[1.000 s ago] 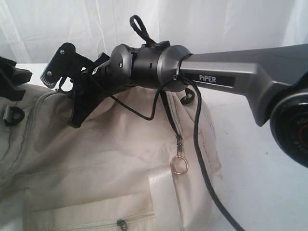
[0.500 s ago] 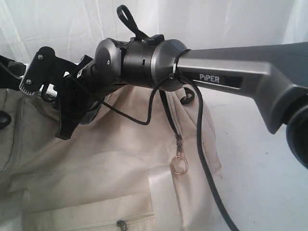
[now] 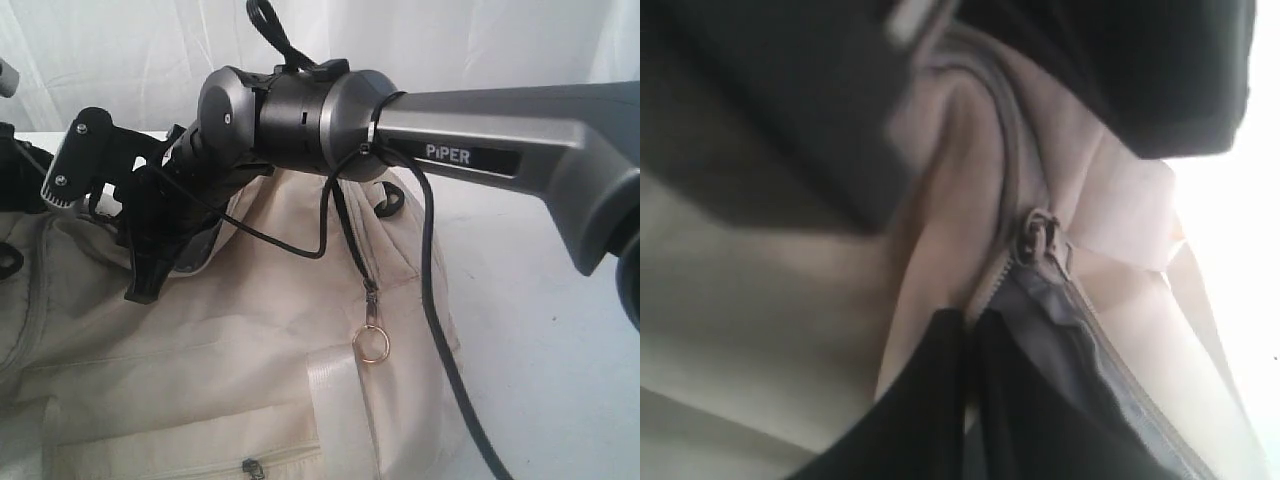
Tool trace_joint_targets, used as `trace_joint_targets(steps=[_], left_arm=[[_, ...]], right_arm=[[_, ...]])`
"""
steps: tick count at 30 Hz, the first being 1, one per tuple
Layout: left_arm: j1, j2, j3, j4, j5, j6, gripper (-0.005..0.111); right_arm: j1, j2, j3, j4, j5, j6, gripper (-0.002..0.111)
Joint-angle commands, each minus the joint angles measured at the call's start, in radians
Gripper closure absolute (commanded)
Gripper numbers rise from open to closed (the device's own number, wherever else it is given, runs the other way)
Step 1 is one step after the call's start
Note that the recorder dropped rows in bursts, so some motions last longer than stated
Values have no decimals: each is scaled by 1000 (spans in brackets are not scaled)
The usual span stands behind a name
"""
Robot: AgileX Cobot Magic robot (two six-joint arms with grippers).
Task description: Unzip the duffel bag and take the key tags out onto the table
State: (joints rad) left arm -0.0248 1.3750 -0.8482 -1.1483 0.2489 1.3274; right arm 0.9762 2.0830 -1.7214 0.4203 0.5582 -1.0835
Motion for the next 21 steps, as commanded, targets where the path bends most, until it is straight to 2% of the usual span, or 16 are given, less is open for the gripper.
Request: trace_joint_targets(steps=[1, 4, 6, 8, 10, 12, 15, 21], left_arm=[[3, -2, -3, 129, 109, 11, 74], [3, -2, -1, 312, 192, -26, 67], [3, -2, -1, 455, 193, -158, 65], [3, -2, -1, 543, 237, -207, 65], [3, -2, -1, 543, 241, -209, 65], [3, -2, -1, 543, 244, -209, 65], [3, -2, -1, 543, 257, -209, 65], [3, -2, -1, 543, 242, -209, 65]], right_arm=[[0, -10, 7, -11, 24, -11, 108], [-4, -10, 7, -11, 12, -11, 105], [-18, -10, 7, -11, -10, 28, 91], [-30, -10, 7, -8, -26, 58, 76], [-32, -10, 7, -6, -46, 61, 59], [-31, -8, 7, 17, -84, 68, 47], [-31, 2, 7, 110, -128, 68, 44], [-23, 19, 7, 245, -64, -69, 44]])
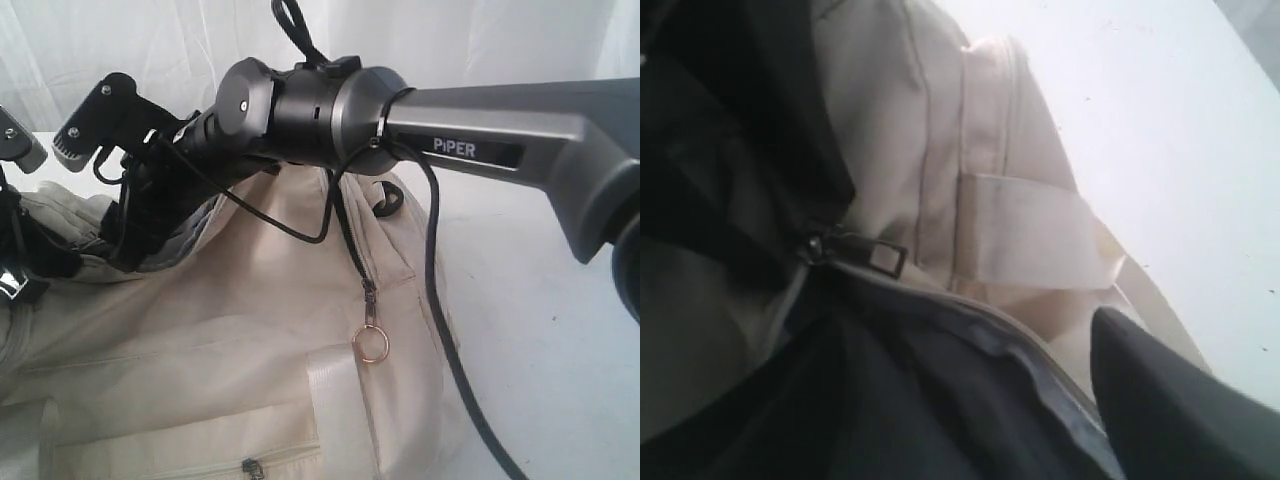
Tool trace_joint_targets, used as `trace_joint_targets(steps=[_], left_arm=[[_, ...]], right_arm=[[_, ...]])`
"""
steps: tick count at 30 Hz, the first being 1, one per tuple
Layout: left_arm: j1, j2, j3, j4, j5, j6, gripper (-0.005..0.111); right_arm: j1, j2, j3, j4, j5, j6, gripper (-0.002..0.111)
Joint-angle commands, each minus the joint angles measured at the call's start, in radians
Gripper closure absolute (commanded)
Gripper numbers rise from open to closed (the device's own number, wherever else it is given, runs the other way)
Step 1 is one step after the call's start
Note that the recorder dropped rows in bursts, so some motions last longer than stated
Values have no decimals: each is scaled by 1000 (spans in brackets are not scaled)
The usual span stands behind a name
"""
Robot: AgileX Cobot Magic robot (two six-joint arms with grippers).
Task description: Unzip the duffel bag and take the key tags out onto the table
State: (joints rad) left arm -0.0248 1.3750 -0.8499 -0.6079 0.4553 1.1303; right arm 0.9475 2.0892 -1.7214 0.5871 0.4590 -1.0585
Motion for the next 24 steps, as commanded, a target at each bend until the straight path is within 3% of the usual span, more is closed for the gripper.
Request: trace_joint_targets(steps=[1, 18, 24], left_arm=[[3, -2, 1, 3, 36, -12, 65], [3, -2, 1, 26, 36, -10, 65], [3, -2, 1, 26, 34, -10, 65]], right_arm=[[8, 18, 7, 83, 41, -116, 44], [35, 130, 7, 90, -198, -336, 46], [37, 167, -21, 93, -203, -334, 65]])
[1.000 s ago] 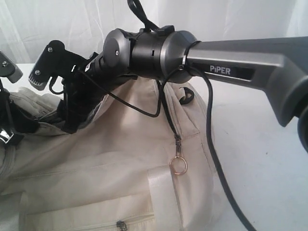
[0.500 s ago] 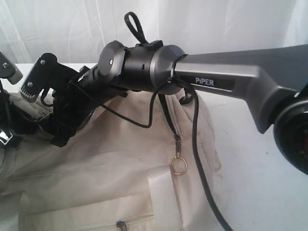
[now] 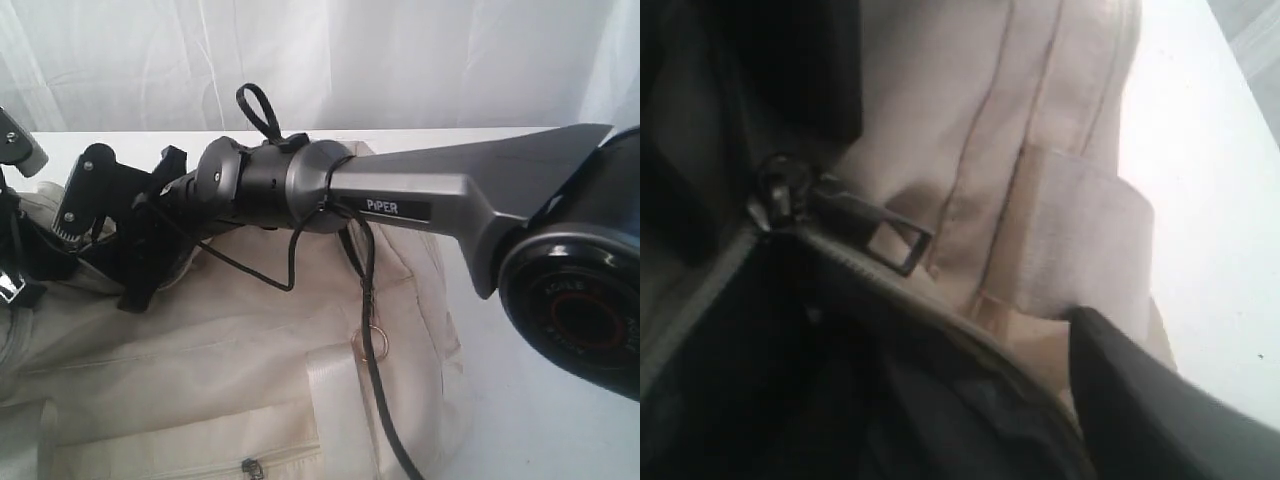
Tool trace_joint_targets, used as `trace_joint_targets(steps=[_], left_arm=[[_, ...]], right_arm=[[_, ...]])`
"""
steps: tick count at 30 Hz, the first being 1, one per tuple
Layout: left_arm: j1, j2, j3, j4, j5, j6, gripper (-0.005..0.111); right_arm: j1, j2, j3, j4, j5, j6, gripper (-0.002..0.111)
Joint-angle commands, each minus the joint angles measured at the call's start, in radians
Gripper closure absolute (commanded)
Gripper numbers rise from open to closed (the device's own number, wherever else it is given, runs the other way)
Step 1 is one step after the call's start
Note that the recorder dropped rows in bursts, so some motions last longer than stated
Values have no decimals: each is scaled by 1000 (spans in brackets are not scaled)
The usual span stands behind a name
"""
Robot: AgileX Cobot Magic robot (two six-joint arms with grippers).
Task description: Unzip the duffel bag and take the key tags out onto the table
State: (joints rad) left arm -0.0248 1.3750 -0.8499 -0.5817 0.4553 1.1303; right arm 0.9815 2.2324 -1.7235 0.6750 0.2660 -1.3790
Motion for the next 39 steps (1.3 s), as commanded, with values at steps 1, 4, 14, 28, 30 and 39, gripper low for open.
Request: trace_joint_targets(steps=[1, 4, 14, 28, 30, 39], left_arm=[[3, -2, 1, 0, 34, -10, 65], [3, -2, 1, 0, 32, -10, 65], [3, -2, 1, 0, 0, -12, 65], [3, -103, 1, -45, -102, -61, 65], [3, -117, 1, -45, -69, -58, 65], [3, -187, 1, -275, -8, 249, 65]], right_arm=[[3, 28, -24, 5, -12, -11, 71], [3, 24, -24, 5, -41, -11, 93], [3, -62, -20, 3, -103, -4, 108], [-17, -130, -20, 1, -107, 20, 108], [-17, -131, -20, 1, -107, 22, 108], [-17, -136, -20, 1, -110, 22, 108]])
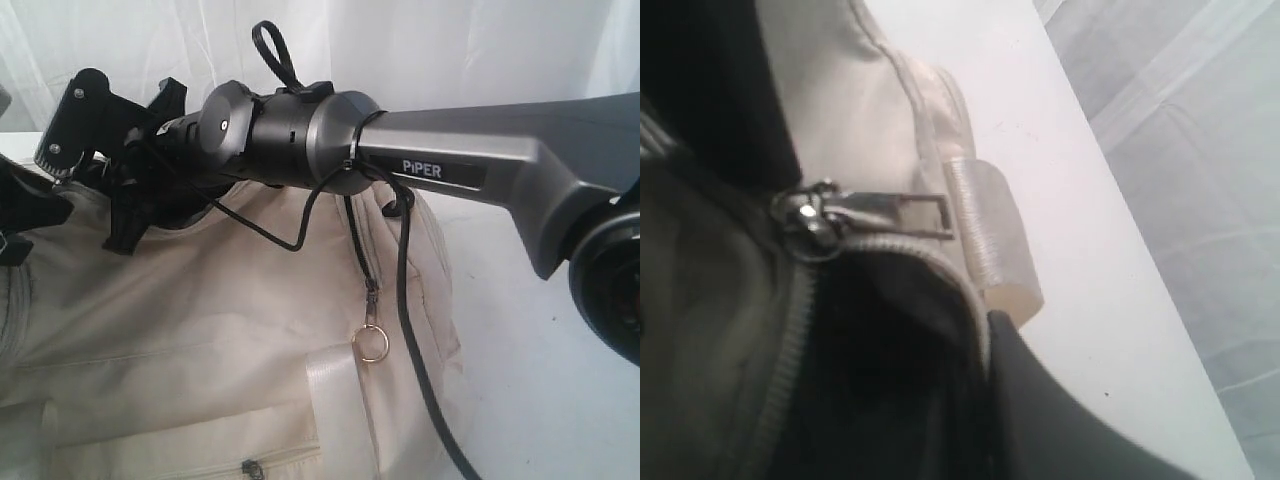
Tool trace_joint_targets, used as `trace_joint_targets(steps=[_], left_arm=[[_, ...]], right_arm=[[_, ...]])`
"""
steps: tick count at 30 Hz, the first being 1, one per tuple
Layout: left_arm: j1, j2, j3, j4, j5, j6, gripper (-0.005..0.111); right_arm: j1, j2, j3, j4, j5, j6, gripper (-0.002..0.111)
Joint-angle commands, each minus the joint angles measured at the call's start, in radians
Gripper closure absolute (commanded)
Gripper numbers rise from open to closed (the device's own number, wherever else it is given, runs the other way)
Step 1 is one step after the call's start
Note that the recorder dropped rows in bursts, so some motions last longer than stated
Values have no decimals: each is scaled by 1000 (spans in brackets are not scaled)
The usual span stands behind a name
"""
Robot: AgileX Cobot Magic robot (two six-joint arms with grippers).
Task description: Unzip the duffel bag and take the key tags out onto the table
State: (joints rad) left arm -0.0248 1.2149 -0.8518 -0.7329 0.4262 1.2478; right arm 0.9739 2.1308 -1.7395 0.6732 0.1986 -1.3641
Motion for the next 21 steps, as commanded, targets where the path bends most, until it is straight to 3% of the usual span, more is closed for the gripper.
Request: trace_joint_targets(steps=[1, 5, 13, 21], left_arm=[[3, -29, 3, -134, 14, 165, 65], [3, -32, 3, -122, -12, 174, 65], [3, -32, 3, -86, -227, 189, 65], [3, -27, 3, -11, -122, 200, 65]], right_arm=[[-10, -34, -4, 3, -45, 8, 108], [-10, -34, -4, 3, -56, 8, 108], [-10, -34, -4, 3, -56, 8, 108], [-10, -34, -4, 3, -56, 8, 108]])
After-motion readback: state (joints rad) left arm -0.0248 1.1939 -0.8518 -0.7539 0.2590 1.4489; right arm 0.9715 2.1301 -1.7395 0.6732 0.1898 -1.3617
